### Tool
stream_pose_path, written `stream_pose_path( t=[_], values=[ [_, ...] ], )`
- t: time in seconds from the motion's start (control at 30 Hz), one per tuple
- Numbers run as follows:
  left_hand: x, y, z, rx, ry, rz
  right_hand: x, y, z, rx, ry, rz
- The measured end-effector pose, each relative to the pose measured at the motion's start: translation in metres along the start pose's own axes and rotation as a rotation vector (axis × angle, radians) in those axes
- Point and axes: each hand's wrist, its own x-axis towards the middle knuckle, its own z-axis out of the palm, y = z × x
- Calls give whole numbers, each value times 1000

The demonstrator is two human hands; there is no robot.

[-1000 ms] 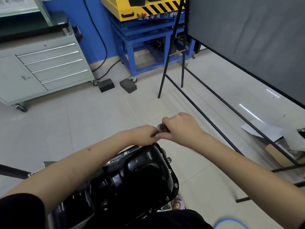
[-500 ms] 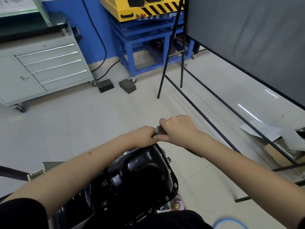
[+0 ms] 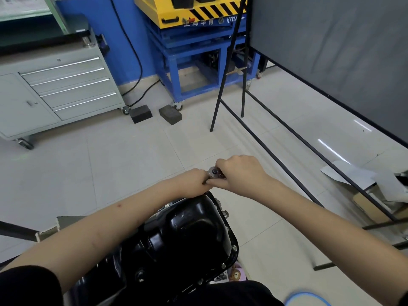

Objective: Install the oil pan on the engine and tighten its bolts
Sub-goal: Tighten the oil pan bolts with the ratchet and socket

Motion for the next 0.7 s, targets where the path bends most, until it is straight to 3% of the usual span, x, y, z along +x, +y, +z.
stream_pose_path(
  t=[0.1,0.23,0.5,0.7],
  values=[
    [-1,-1,-1,18,15,3,1,1,0,30,-11,-11],
    [1,0,1,-3,25,12,4,12,-3,-67,72,-251],
    [0,-2,1,-31,33,14,1,1,4,16,-4,-7],
    [0,-2,1,-55,39,12,8,11,-6,-42,28,-226]
  ],
)
